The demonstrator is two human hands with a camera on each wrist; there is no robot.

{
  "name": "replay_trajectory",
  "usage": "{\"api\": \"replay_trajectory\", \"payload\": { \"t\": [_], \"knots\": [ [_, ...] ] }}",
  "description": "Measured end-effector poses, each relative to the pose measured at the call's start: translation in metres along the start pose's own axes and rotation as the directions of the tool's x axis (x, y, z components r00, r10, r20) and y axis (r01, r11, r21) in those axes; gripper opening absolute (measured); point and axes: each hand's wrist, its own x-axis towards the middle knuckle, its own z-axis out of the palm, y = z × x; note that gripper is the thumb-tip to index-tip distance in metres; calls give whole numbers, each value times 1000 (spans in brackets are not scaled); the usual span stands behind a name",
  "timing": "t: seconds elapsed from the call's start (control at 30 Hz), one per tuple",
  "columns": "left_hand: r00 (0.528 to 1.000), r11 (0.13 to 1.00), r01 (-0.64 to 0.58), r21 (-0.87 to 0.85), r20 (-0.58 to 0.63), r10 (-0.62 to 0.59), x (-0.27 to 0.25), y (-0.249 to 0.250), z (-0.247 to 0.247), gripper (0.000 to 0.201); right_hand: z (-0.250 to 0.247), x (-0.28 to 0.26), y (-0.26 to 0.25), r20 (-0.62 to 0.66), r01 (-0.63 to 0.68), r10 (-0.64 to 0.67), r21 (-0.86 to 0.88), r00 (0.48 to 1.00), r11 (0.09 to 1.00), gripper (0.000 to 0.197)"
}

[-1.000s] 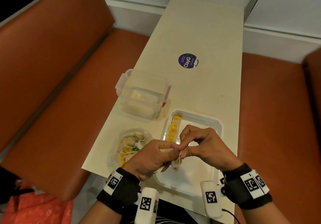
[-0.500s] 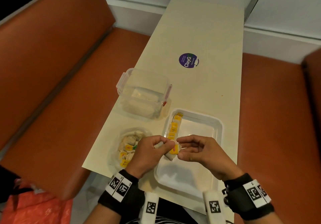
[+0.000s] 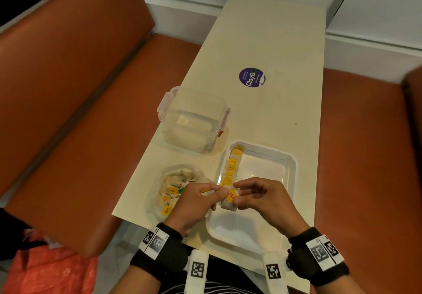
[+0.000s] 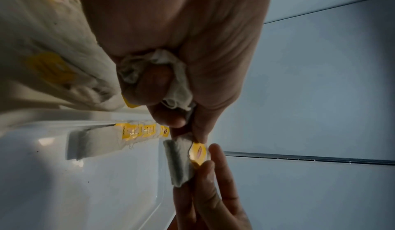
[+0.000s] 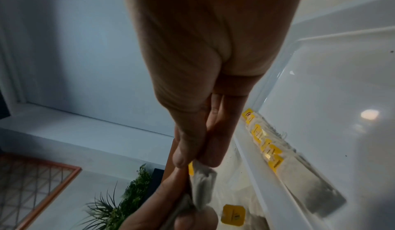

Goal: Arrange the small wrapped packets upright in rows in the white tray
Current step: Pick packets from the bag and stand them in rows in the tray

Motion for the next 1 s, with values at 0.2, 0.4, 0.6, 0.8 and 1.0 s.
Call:
{"api": "replay_trajectory", "payload": {
  "t": [0.2, 0.4, 0.6, 0.8, 1.0],
  "knots": [
    [996, 997, 75, -23, 52, -74, 2, 0, -6, 18, 0, 2, -4, -28, 26, -28, -72, 999, 997, 25],
    [990, 994, -30, 105, 142, 15, 4, 2, -9, 13, -2, 2, -10, -8, -1, -1, -218, 1000, 976, 25],
    [981, 982, -67, 177, 192, 32, 7, 4, -10, 12, -7, 3, -16, 53, -20, 36, -273, 998, 962, 22],
    [990, 997, 14, 81, 142, -26, 10, 2, -6, 20, -9, 0, -12, 10, -50, 52, -183, 999, 982, 40],
    [990, 997, -3, 75, 138, -8, 13, 5, -2, 18, -8, 0, -9, -21, -16, 14, -132, 1000, 991, 23]
  ]
}}
